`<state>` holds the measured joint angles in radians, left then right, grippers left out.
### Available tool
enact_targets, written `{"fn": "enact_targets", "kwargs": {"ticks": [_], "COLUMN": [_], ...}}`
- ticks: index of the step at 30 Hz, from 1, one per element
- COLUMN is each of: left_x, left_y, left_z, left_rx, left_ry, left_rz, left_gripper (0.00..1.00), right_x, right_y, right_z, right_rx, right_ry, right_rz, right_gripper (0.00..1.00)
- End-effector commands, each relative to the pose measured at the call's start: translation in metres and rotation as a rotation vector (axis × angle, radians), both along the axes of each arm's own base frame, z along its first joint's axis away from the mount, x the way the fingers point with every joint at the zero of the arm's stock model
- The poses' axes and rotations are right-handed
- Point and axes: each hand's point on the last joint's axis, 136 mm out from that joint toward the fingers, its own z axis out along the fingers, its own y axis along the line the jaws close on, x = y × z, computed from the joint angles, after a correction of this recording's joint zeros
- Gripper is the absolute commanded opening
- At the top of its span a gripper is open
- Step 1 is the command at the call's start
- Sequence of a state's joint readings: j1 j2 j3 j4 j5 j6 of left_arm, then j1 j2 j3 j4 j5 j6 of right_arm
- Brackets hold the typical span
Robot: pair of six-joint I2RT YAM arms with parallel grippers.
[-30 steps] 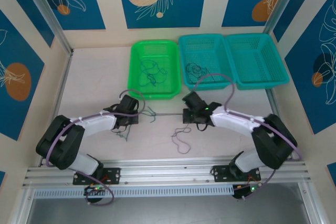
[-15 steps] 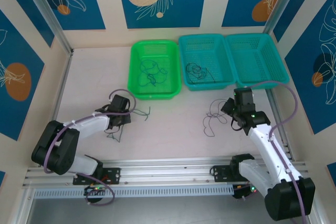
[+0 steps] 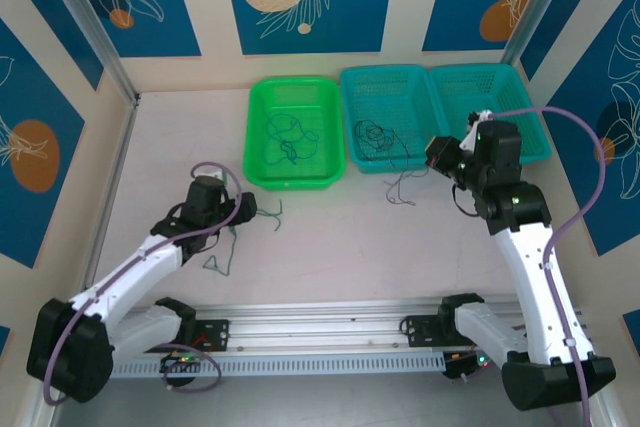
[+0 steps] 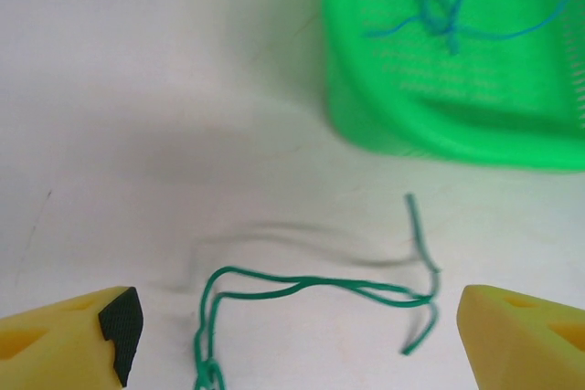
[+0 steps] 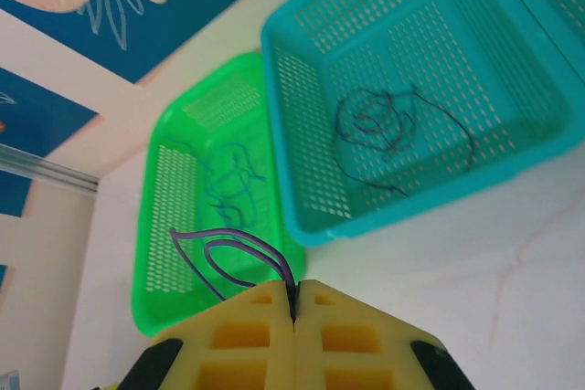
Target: Untangle the cables
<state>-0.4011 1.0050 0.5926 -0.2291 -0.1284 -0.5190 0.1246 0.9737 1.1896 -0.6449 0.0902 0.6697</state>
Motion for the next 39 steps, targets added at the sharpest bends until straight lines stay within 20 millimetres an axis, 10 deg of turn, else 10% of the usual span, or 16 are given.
{"fn": "enact_targets", "kwargs": {"ticks": [1, 8, 16, 22, 30, 39], "left_x": [-0.007, -0.041, -0.088, -0.098, -0.091, -0.068], "left_y": [-0.022, -0.095, -0.145, -0.164, -0.141, -0.041], "left_z": [0.039, 0.118, 0.123, 0.111, 0.103, 0.058], "left_rx": [-0.095, -0.347, -0.350, -0.327, -0.239, 0.049], "left_ry": [-0.058, -0.220, -0.230, -0.219, -0.240, -0.132], "left_rz": [-0.125, -0.436, -0.599, -0.636, -0.538, -0.130], "left_gripper": [0.89, 0.89, 0.88, 0.88, 0.88, 0.88], "right_x": [0.020, 0.115, 0.214, 0.244, 0.195, 0.048], "right_y": [0.011, 0.003, -0.004, 0.014, 0.029, 0.132], "right_z": [0.018, 0.039, -0.009, -0.048, -0.011, -0.014], "right_rx": [-0.014, -0.092, -0.127, -0.091, -0.015, -0.058], "right_ry": [-0.021, -0.056, 0.044, 0.162, 0.073, -0.073], "right_rz": [0.052, 0.016, -0.007, 0.092, 0.155, 0.485], "right_gripper": [0.00, 0.00, 0.00, 0.62, 0.66, 0.64]}}
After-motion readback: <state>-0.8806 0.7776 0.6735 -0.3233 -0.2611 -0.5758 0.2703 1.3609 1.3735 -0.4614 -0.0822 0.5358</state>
